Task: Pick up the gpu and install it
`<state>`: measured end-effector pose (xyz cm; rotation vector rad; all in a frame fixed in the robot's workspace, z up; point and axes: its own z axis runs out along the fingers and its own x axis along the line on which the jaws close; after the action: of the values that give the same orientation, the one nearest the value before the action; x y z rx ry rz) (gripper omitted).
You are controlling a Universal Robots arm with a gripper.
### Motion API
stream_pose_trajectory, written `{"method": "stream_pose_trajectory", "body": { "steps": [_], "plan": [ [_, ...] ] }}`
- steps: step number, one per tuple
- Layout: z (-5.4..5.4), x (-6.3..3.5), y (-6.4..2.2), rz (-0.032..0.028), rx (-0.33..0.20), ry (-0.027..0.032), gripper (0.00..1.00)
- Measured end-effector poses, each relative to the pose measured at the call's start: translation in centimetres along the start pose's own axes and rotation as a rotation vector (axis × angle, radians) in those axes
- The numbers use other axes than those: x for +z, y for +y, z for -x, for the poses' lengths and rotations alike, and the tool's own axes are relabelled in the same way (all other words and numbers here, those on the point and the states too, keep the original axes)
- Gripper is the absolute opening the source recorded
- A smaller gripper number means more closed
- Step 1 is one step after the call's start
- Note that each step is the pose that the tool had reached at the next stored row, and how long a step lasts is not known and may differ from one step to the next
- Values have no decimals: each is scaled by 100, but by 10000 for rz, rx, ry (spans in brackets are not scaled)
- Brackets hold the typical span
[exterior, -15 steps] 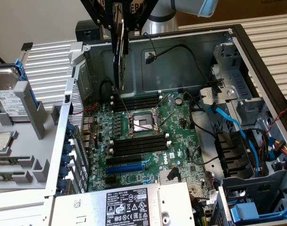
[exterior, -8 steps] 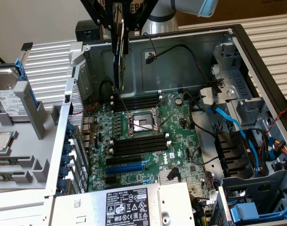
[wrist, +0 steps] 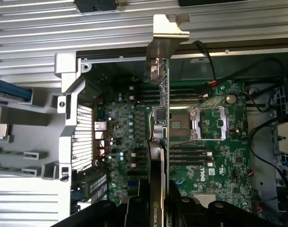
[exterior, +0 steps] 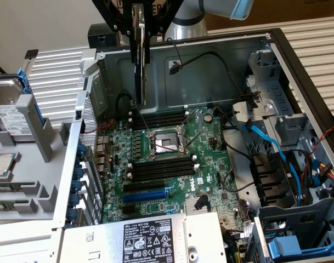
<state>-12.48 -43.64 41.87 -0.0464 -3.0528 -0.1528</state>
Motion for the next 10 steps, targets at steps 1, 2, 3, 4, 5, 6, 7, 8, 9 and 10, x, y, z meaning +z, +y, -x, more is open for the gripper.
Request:
{"method": "stream_pose_trajectory", "body": {
  "steps": [1,2,3,4,5,6,7,8,9,10],
  "plan": [
    [0,0,0,-15,-180,12,27],
    [-1,0,0,-31,-357,25,27],
    [0,0,0,-46,-538,38,27],
    [0,0,0,-61,-717,51,27],
    [0,0,0,-76,-895,65,27],
    [0,0,0,-94,-1091,82,27],
    [0,0,0,-108,-1268,99,27],
    [1,0,0,-123,-1437,114,27],
    [5,0,0,-134,-1557,124,27],
    [11,-1,0,-141,-1651,125,27]
  ]
}}
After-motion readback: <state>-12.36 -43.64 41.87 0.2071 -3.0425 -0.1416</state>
